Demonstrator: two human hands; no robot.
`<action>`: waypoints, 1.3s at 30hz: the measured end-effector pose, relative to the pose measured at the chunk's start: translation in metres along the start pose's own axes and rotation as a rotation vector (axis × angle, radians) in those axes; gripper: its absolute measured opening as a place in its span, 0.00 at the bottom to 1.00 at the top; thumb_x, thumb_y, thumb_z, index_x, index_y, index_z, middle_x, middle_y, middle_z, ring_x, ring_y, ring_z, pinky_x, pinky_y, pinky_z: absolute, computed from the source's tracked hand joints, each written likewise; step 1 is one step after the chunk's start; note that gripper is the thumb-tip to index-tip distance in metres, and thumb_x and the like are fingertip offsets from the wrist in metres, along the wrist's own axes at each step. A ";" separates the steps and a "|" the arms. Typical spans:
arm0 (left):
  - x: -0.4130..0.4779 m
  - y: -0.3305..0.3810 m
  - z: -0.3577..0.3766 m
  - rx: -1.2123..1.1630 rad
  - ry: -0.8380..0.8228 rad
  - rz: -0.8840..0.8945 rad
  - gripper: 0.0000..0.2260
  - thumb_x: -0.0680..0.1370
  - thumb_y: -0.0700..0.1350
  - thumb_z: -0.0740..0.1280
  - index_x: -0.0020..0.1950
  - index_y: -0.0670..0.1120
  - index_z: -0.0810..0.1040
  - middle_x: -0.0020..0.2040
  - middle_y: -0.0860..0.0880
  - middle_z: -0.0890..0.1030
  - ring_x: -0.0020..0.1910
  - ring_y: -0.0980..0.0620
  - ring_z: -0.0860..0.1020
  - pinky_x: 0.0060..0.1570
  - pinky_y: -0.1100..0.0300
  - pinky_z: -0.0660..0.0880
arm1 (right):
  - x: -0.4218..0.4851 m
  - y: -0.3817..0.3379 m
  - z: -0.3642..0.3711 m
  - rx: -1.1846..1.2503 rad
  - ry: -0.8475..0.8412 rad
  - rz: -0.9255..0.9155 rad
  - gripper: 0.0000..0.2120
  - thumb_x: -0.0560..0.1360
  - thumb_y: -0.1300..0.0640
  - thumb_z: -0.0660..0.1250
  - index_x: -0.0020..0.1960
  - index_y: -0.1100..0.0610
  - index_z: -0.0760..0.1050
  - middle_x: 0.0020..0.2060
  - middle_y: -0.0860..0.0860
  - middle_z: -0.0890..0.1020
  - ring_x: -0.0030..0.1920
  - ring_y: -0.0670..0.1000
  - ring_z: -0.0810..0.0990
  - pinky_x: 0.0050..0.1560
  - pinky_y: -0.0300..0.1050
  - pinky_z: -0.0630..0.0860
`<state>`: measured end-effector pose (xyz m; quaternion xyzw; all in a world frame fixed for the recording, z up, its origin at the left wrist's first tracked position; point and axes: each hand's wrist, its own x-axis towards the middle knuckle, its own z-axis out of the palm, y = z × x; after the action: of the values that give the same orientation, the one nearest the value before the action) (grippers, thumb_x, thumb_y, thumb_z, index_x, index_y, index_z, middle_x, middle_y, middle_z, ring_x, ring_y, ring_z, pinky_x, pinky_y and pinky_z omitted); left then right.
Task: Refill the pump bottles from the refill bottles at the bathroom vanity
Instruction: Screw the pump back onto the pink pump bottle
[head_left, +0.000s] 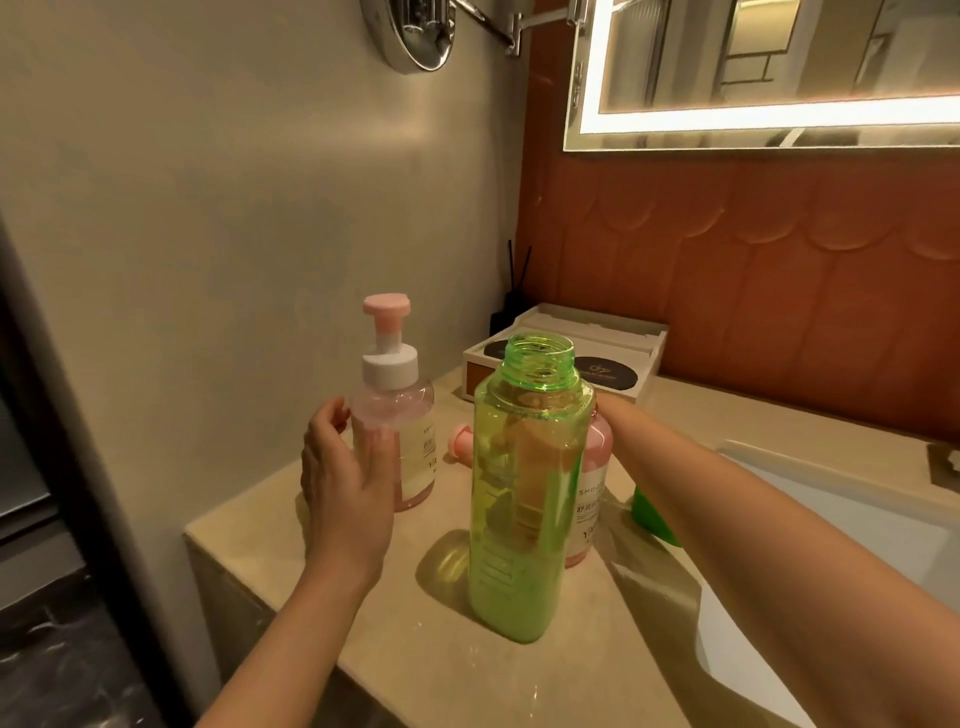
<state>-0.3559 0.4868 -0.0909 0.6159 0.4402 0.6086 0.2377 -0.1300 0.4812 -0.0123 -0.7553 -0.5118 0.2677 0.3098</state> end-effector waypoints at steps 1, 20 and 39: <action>0.000 0.000 0.000 0.006 -0.002 0.002 0.28 0.72 0.67 0.54 0.68 0.54 0.61 0.67 0.49 0.68 0.66 0.48 0.67 0.64 0.39 0.66 | 0.002 0.002 0.001 -0.019 0.034 -0.022 0.15 0.81 0.62 0.50 0.37 0.55 0.65 0.37 0.49 0.68 0.51 0.53 0.67 0.71 0.50 0.61; -0.007 0.020 -0.008 0.077 0.047 0.006 0.32 0.72 0.66 0.51 0.68 0.46 0.62 0.66 0.46 0.68 0.65 0.48 0.66 0.58 0.55 0.62 | -0.046 -0.024 -0.058 0.133 0.147 -0.234 0.19 0.75 0.49 0.65 0.56 0.63 0.76 0.36 0.50 0.78 0.32 0.43 0.76 0.32 0.35 0.72; -0.074 0.126 -0.016 -0.117 -0.330 0.071 0.45 0.63 0.50 0.78 0.71 0.54 0.52 0.70 0.49 0.63 0.68 0.53 0.64 0.65 0.55 0.64 | -0.171 0.021 -0.057 0.395 0.241 -0.185 0.11 0.75 0.50 0.65 0.54 0.55 0.74 0.44 0.47 0.79 0.45 0.47 0.78 0.42 0.40 0.74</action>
<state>-0.3295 0.3583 -0.0240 0.7077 0.3370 0.5320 0.3203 -0.1332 0.3038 0.0253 -0.6563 -0.4761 0.2411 0.5333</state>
